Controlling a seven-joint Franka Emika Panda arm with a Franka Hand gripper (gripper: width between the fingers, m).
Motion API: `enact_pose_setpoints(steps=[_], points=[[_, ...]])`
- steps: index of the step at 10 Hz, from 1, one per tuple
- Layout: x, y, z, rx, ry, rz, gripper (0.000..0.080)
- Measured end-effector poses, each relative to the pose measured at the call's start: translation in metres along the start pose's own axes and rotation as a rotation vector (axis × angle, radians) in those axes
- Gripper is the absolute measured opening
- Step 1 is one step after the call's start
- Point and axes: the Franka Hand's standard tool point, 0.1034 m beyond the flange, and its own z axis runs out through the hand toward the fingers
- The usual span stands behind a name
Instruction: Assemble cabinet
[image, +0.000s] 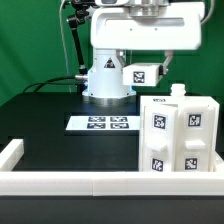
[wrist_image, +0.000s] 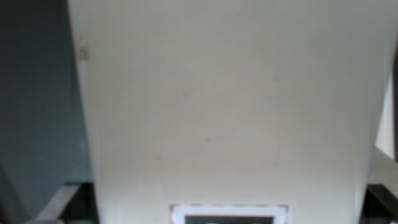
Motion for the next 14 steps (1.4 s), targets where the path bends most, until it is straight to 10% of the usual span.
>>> enact_pose_setpoints(steps=[5,12,14], points=[[0.001,0.001,0.002,0.002,-0.001,-0.011,0.056],[0.075,-0.041,-0.024,0.019,0.063,-0.156,0.056],[0.074,-0.04,-0.022,0.019,0.063,-0.155,0.056]])
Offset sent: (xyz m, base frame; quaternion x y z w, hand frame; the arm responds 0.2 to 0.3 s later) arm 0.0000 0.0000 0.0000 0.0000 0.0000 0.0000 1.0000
